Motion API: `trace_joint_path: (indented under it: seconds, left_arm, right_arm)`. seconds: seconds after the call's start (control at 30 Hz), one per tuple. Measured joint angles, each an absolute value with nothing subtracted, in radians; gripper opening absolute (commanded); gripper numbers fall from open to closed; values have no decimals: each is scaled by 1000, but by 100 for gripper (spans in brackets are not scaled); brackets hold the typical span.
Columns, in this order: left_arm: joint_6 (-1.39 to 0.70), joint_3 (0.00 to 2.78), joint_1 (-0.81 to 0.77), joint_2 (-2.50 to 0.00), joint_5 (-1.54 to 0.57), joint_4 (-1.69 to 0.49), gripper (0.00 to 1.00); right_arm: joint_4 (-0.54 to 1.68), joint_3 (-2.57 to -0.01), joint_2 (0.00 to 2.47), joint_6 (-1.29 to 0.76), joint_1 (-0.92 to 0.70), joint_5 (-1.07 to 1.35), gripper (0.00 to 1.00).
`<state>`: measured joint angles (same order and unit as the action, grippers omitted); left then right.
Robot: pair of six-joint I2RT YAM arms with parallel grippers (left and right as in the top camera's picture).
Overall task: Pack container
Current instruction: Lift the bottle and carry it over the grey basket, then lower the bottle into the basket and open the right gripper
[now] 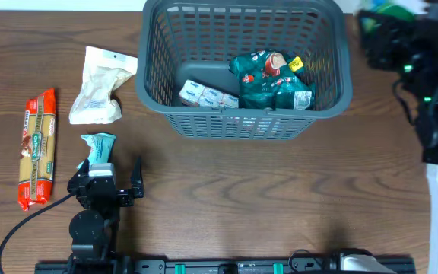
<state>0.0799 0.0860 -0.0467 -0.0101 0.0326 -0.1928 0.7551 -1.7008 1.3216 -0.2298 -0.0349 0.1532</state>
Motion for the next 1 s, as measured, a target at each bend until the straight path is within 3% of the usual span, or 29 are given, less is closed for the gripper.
trace_joint_path:
  seconds: [0.37, 1.0]
  left_arm:
    - [80, 86, -47, -10, 33, -193, 99]
    - [80, 86, -47, -10, 33, -193, 99]
  right_arm:
    - [871, -1701, 1443, -193, -300, 90, 1]
    - [1110, -1701, 1578, -271, -313, -60, 1]
